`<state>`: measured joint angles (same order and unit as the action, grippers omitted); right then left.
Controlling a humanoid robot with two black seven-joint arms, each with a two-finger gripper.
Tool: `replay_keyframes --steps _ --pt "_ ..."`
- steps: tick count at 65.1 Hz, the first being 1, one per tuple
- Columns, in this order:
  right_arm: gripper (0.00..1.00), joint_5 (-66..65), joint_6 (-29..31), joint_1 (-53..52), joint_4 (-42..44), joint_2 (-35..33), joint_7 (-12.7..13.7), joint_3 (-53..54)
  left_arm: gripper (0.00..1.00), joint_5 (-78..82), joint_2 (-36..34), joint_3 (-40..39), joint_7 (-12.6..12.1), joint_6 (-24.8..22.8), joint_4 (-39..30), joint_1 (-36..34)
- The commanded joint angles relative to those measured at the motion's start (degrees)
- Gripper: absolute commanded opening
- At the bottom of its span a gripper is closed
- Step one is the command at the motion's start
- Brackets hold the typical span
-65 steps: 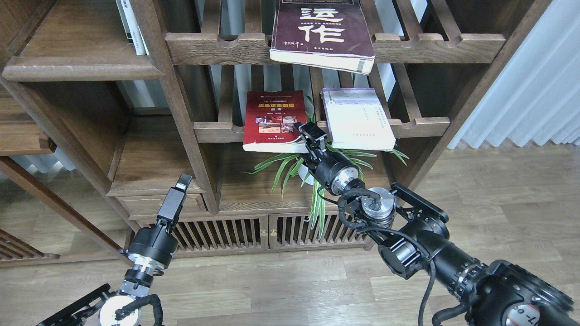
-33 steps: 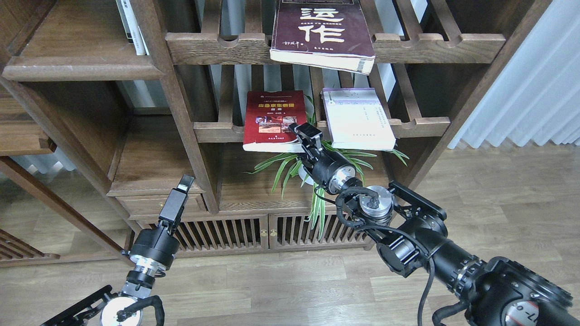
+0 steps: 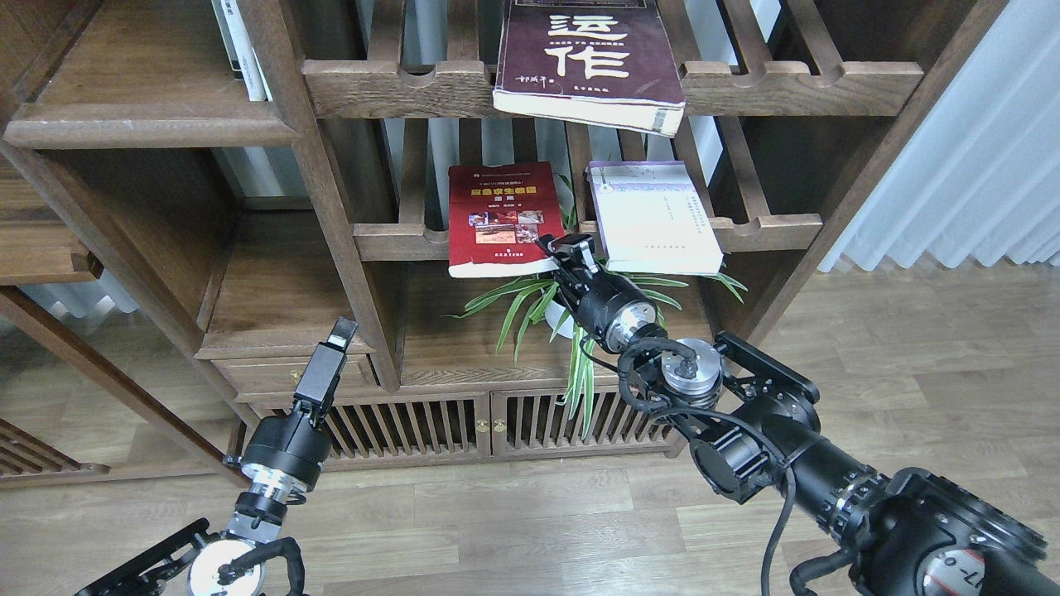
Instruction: Organize books on shelf
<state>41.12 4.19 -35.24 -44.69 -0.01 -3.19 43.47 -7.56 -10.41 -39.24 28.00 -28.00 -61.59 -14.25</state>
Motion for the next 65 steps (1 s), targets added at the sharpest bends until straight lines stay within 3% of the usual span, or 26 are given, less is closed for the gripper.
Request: replay_keyframes --steps 1,17,18,23,26,40,43,49,65 --pt "0.05 0.3 2.4 0.1 -0.9 0.0 0.0 0.7 1.0 -0.4 0.2 -0.2 0.0 0.0 0.1 -0.2" --pt "0.05 0.0 8.7 4.3 -8.5 0.0 1.0 1.3 0.98 -0.5 -1.0 -0.8 0.0 0.0 -0.8 -0.4" --pt "0.05 -0.1 10.0 6.2 -11.1 0.0 1.0 1.3 0.98 -0.6 -1.5 -1.2 -3.3 0.0 -0.9 -0.5" --pt "0.05 -0.2 11.7 8.4 -13.2 0.0 1.2 1.4 0.97 -0.9 -1.8 -2.2 -8.5 0.0 -1.0 -0.5" --pt "0.05 -0.3 13.6 10.8 -15.2 0.0 1.5 1.4 0.96 -1.2 -1.8 -3.3 -12.9 0.0 -0.9 -0.5" --pt "0.04 -0.5 23.8 17.4 -20.1 -2.2 6.4 0.7 0.9 -2.5 -2.3 -6.8 -24.5 0.0 -1.0 -0.5" --pt "0.04 -0.9 23.8 18.2 -20.3 -3.2 7.5 0.4 0.88 -2.7 -2.4 -7.3 -26.2 0.0 -1.3 -0.4" --pt "0.04 -2.4 23.8 19.4 -20.3 -4.2 8.8 0.5 0.88 -2.9 -3.1 -7.5 -27.6 0.0 -1.5 -0.2" --pt "0.04 -3.7 23.8 22.6 -20.2 -5.7 11.3 0.4 0.98 -3.0 -9.1 -6.8 -27.6 0.0 -4.0 2.1"
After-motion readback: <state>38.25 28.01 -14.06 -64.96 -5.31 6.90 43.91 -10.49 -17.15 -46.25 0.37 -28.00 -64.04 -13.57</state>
